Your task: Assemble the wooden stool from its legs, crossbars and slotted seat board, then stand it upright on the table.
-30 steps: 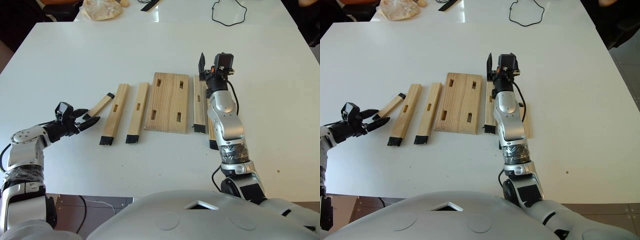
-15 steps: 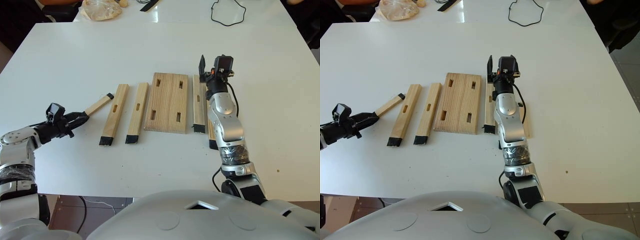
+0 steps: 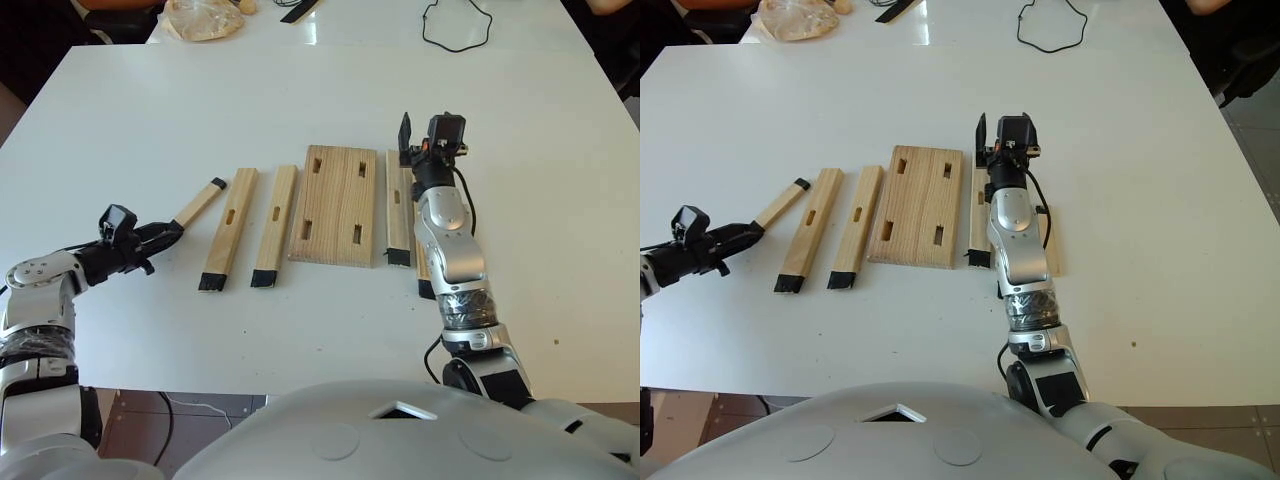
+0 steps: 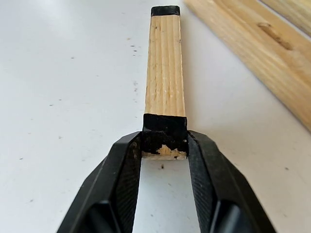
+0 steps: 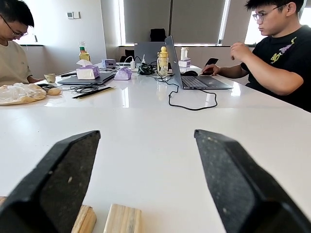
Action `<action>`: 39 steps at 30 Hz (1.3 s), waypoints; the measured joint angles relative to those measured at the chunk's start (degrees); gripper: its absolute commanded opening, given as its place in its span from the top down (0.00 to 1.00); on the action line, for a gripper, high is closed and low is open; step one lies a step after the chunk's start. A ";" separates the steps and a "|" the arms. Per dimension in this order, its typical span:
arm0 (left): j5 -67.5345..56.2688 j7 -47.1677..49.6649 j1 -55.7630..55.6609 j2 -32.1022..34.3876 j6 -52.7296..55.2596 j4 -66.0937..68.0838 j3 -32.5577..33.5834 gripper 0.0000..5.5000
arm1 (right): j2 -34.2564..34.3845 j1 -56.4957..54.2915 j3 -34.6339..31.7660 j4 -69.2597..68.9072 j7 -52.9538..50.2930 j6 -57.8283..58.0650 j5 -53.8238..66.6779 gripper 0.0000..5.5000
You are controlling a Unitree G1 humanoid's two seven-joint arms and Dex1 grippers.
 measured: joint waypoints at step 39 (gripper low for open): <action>-44.43 5.80 -10.21 -15.19 38.38 -55.93 -0.45 0.75 | -28.24 -32.53 -15.29 -3.82 57.03 51.21 67.59 0.35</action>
